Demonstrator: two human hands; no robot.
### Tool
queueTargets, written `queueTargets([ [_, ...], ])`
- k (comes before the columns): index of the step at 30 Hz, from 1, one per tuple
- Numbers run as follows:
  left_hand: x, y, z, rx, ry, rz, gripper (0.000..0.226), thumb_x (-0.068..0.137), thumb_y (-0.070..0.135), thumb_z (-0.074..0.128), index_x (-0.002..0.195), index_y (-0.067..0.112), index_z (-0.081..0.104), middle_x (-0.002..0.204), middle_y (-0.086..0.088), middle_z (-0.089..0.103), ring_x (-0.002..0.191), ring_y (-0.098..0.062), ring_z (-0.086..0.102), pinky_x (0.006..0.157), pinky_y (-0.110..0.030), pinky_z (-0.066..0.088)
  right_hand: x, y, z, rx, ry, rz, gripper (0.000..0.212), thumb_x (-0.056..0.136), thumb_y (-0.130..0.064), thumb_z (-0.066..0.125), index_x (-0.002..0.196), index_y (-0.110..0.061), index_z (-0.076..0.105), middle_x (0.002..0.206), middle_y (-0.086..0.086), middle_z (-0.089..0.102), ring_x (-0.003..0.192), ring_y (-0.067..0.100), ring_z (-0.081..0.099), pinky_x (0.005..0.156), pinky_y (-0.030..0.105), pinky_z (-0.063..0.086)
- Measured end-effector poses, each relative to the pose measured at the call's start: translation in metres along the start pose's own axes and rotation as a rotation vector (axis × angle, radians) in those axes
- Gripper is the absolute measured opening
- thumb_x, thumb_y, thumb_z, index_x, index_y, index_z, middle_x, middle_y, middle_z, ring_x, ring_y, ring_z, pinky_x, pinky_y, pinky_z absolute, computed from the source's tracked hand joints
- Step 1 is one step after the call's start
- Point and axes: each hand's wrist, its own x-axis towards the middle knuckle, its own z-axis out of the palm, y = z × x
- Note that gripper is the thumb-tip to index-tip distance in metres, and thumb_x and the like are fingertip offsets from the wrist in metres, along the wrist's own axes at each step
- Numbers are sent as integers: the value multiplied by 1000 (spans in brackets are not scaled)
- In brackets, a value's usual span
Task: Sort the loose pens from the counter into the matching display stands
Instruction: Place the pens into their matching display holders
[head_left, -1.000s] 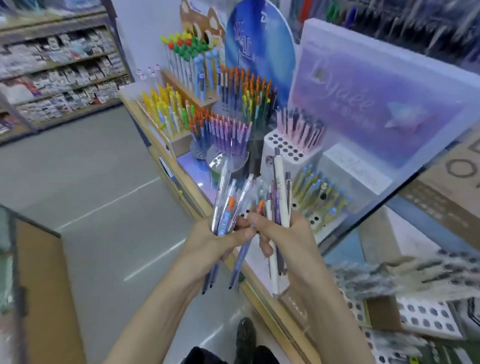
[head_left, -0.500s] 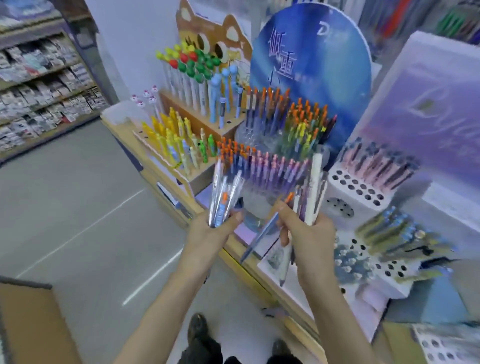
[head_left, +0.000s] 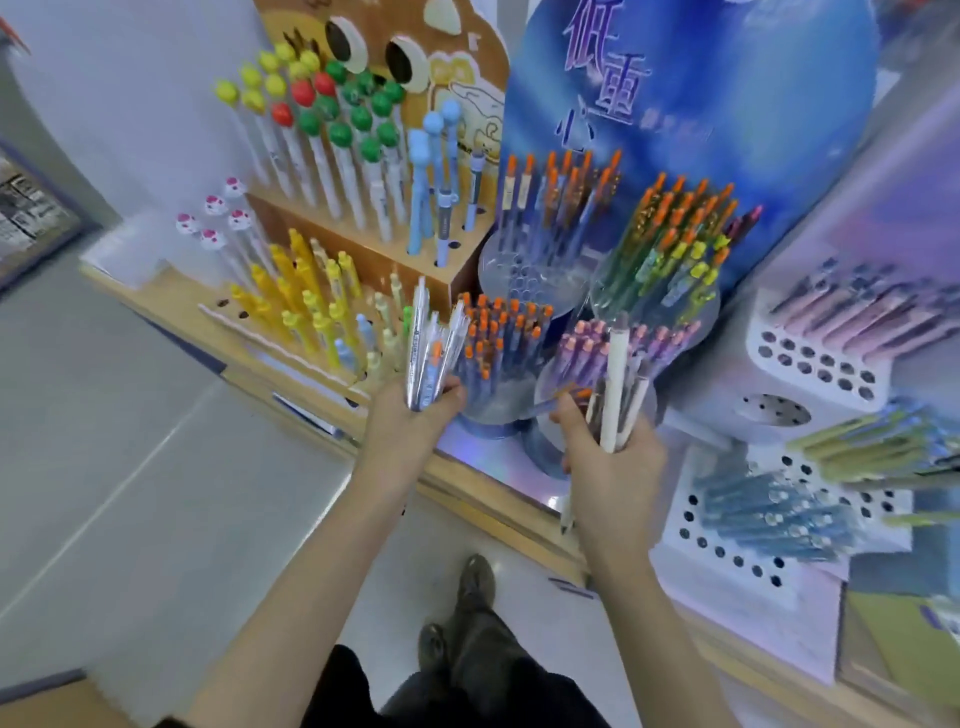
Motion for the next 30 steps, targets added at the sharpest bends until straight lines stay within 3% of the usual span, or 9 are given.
queueTargets([
  [4,18,2,1,4,-28,17,38,84,0,66,62,32,68,50,15,55,45,2,44,46,-13,36,6,7,16,8,-1,16,22,84,-32,70,81,-11,65,61,15,55,53,14,47,46,23,41],
  [6,23,3,-2,8,-37,21,38,83,0,66,61,30,67,50,16,56,45,3,45,46,-11,37,6,10,25,5,-3,35,26,85,-28,70,76,-5,61,57,14,50,50,13,44,44,20,39],
  [8,28,5,-6,20,-58,14,32,83,0,67,65,27,65,49,16,56,43,3,45,46,-11,36,5,13,34,2,15,57,27,86,-23,70,66,-13,55,49,-5,46,44,7,41,41,16,36],
  [10,32,6,-9,42,-85,-5,27,84,2,67,71,25,62,47,16,56,41,4,45,45,-12,35,3,17,41,-13,34,62,32,86,-22,70,62,-22,49,45,-10,44,41,3,38,40,13,33],
  [16,41,6,-19,43,-191,-45,18,86,4,66,77,19,63,60,9,57,55,-5,50,58,-24,40,-1,23,58,-25,124,31,28,86,-24,69,65,-26,51,49,-8,48,45,5,41,43,15,37],
  [20,45,6,-28,4,-251,-74,10,88,5,64,84,13,61,48,12,52,45,1,46,47,-14,36,7,20,66,-77,74,7,30,86,-22,67,63,-24,49,50,-8,47,49,12,41,48,29,38],
  [23,48,5,-34,-18,-256,-95,8,88,5,63,91,12,62,53,11,52,51,-3,46,49,-16,37,8,20,69,-120,34,-4,25,86,-22,67,66,-19,53,54,-3,49,52,17,42,50,40,39],
  [30,62,7,-47,29,-316,-49,11,88,11,64,85,22,63,43,14,51,43,-2,44,45,-12,35,4,22,70,-57,85,39,32,86,-21,68,62,-38,57,50,-14,50,49,10,42,50,33,39],
])
